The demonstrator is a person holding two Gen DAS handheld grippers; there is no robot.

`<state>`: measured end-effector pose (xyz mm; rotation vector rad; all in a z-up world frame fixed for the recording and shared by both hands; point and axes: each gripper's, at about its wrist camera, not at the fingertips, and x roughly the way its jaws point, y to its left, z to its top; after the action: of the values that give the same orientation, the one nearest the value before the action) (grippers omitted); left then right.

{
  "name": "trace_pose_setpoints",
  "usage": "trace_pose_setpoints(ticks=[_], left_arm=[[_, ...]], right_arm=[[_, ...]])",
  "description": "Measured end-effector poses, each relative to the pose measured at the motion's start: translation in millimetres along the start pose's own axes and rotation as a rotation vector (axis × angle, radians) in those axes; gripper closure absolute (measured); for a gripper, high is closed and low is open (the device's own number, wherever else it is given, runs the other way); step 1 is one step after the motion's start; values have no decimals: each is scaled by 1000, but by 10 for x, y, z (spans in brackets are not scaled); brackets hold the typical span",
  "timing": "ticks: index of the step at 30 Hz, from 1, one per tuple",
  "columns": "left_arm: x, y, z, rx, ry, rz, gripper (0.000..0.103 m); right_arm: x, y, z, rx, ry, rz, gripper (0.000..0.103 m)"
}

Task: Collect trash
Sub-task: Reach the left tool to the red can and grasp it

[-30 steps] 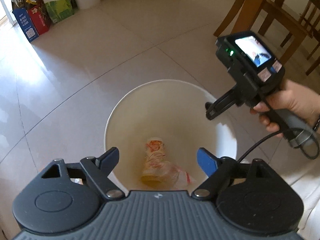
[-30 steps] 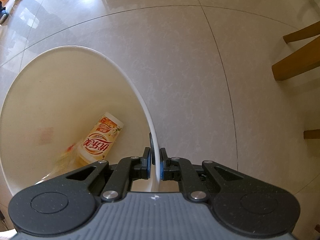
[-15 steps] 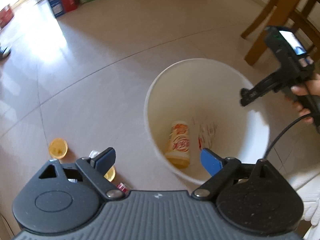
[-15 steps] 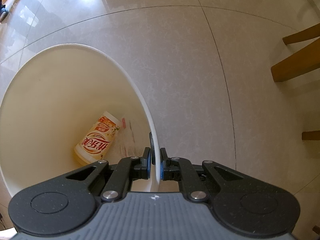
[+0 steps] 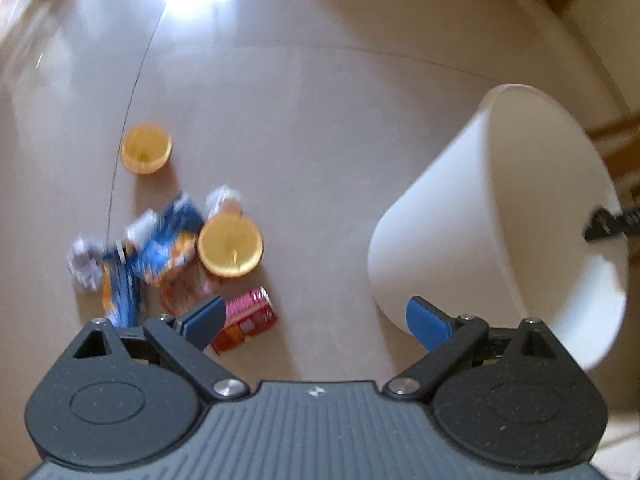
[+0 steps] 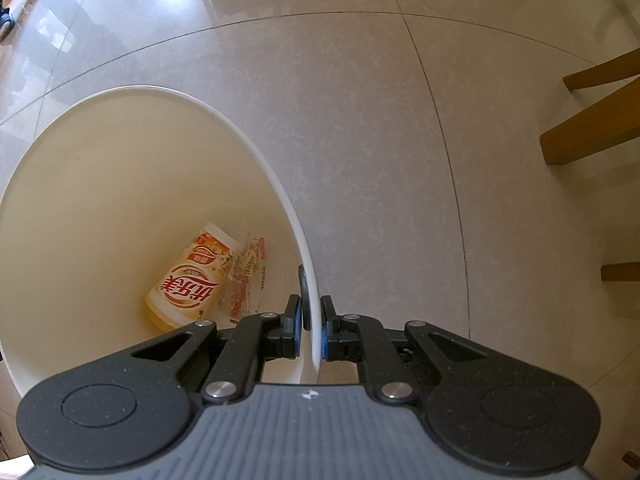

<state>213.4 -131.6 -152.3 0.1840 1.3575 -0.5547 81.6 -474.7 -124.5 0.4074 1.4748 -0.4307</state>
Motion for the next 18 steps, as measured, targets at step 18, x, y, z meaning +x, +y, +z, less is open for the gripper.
trace_pose_setpoints(ticks=[18], left_arm=[[1162, 905, -521, -363, 123, 34, 7]], right_arm=[[0, 51, 4, -16, 3, -29, 91]])
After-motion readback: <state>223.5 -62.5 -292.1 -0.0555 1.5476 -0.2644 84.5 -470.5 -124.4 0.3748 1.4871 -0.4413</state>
